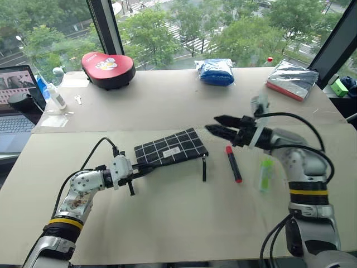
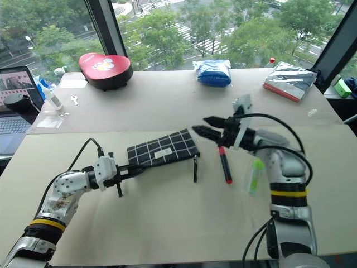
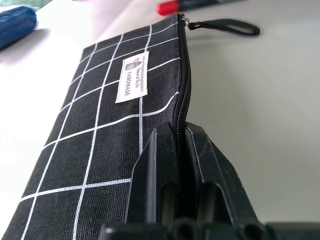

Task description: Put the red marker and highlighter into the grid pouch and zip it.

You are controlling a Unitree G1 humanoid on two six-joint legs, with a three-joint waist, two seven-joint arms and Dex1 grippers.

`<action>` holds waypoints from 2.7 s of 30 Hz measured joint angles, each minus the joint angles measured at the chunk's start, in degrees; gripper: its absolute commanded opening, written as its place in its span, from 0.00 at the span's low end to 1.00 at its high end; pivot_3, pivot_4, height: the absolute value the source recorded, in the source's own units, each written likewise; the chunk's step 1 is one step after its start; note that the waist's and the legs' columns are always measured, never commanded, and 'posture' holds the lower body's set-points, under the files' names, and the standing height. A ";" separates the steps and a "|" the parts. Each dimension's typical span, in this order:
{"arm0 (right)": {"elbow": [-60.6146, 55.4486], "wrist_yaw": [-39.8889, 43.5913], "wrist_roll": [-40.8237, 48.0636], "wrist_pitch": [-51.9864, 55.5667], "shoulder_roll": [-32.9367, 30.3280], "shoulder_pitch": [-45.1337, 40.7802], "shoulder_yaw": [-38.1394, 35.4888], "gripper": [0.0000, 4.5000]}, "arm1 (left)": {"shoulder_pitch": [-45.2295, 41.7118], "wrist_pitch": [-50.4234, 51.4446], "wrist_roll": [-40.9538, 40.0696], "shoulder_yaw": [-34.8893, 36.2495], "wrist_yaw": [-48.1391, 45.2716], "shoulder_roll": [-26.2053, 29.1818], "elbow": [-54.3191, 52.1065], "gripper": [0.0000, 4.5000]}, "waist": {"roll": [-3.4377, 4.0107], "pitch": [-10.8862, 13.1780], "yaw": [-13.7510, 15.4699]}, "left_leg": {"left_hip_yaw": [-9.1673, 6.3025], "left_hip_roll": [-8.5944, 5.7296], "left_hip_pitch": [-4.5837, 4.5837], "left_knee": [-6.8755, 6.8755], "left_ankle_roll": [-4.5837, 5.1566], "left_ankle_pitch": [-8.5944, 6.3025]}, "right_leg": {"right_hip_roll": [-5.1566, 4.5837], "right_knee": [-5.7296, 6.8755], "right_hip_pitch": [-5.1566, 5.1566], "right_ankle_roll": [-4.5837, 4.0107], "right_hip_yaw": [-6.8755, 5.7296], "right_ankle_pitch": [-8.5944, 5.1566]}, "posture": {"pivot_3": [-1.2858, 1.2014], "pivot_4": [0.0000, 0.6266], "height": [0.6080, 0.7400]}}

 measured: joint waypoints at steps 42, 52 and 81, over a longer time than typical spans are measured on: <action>7.18 -18.14 -12.06 -1.28 10.37 -1.36 11.29 0.34 | -1.73 22.43 -1.48 5.27 9.21 -6.99 -10.85 0.00 | -0.01 0.01 -0.85 | 0.08 0.01 -0.52 0.09 -0.12 0.07 | 0.00 0.17 -0.57 -0.02 0.06 0.01 | 0.52 0.24 1.00; 5.54 -13.95 -11.75 -2.08 10.34 -1.31 12.70 0.00 | -1.72 23.12 -1.38 5.60 9.60 -7.26 -10.93 0.00 | -0.01 0.01 -0.94 | 0.08 0.01 -0.66 0.13 -0.15 0.09 | 0.00 0.25 -0.76 -0.03 0.07 0.02 | 0.52 0.24 1.00; -2.86 -6.66 -11.53 2.96 16.36 -1.48 25.30 0.00 | -1.72 23.36 -0.93 6.00 9.80 -8.10 -10.99 0.00 | -0.01 0.00 -1.05 | 0.08 0.00 -0.67 0.22 -0.18 0.10 | 0.01 0.34 -0.81 -0.05 0.06 0.03 | 0.52 0.24 1.00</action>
